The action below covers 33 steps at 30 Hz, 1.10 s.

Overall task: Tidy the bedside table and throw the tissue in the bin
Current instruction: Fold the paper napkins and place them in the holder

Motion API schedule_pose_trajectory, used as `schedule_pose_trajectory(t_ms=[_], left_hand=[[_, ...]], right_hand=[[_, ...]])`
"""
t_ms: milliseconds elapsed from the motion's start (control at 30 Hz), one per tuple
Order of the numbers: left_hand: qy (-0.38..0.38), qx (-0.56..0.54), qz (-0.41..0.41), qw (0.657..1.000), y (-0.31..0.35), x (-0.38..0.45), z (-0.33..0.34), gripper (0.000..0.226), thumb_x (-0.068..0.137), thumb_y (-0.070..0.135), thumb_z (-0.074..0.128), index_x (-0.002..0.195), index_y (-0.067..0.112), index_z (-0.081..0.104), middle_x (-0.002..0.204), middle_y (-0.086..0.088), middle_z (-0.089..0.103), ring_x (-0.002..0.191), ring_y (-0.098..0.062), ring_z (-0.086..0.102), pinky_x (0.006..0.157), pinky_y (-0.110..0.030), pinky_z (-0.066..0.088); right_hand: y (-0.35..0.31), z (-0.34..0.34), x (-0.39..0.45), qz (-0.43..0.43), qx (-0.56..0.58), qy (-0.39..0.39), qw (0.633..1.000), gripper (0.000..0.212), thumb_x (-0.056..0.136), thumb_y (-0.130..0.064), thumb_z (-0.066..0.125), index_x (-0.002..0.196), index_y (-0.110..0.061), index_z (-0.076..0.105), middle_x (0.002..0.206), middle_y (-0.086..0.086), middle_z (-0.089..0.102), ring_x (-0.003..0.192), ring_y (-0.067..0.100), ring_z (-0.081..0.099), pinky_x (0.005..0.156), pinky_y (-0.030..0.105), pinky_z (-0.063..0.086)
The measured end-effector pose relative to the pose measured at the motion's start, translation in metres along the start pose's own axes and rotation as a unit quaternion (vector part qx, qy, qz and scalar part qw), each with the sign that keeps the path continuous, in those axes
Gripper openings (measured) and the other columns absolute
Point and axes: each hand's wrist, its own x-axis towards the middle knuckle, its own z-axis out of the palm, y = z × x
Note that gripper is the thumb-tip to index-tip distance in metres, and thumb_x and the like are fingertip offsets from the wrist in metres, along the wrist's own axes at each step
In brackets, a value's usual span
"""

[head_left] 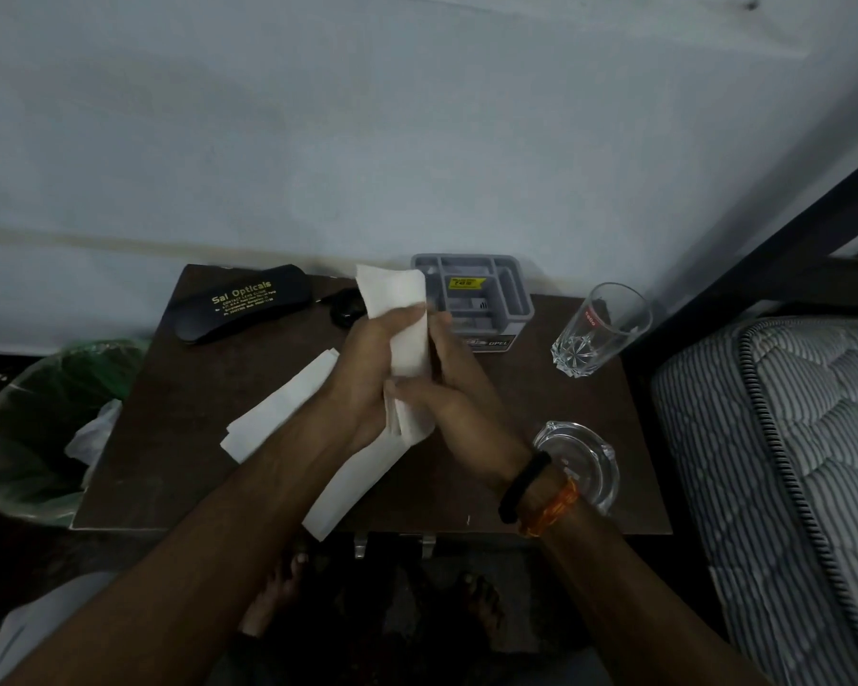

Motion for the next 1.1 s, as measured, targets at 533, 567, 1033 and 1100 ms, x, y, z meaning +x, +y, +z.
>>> schedule_pose_trajectory(t_ms=[533, 567, 1033, 1100], left_hand=[[-0.106, -0.033, -0.008, 0.994, 0.017, -0.007, -0.005, 0.034, 0.094, 0.037, 0.058, 0.112, 0.009, 0.065, 0.106, -0.013, 0.070, 0.094, -0.027, 0.067, 0.091, -0.042, 0.053], [-0.114, -0.028, -0.010, 0.993, 0.017, -0.008, -0.005, 0.034, 0.094, 0.036, 0.058, 0.113, 0.009, 0.065, 0.105, -0.013, 0.070, 0.092, -0.027, 0.067, 0.088, -0.041, 0.054], [-0.110, 0.048, 0.025, 0.992, 0.016, -0.009, -0.007, 0.038, 0.092, 0.019, 0.061, 0.126, 0.002, 0.058, 0.099, -0.017, 0.070, 0.088, -0.025, 0.070, 0.076, -0.036, 0.058], [-0.105, 0.048, 0.015, 0.993, 0.017, -0.008, -0.007, 0.035, 0.094, 0.022, 0.060, 0.124, 0.004, 0.060, 0.100, -0.015, 0.071, 0.090, -0.025, 0.071, 0.079, -0.036, 0.059]], right_hand=[[0.001, -0.010, 0.001, 0.059, 0.103, 0.070, 0.990, 0.064, 0.064, -0.027, 0.089, 0.119, -0.018, 0.057, 0.119, -0.001, 0.069, 0.107, 0.016, 0.067, 0.089, 0.039, 0.059], [0.000, -0.010, 0.001, 0.060, 0.116, 0.057, 0.990, 0.062, 0.067, -0.023, 0.088, 0.121, -0.017, 0.058, 0.119, 0.000, 0.069, 0.108, 0.017, 0.068, 0.089, 0.038, 0.059], [0.001, -0.003, 0.001, 0.044, 0.192, 0.015, 0.980, 0.032, 0.080, -0.004, 0.076, 0.108, -0.018, 0.069, 0.106, 0.000, 0.075, 0.098, 0.011, 0.071, 0.080, 0.024, 0.057], [0.002, 0.000, 0.001, 0.042, 0.193, 0.020, 0.980, 0.033, 0.081, -0.004, 0.075, 0.108, -0.022, 0.068, 0.106, -0.004, 0.074, 0.097, 0.008, 0.071, 0.080, 0.022, 0.057]])
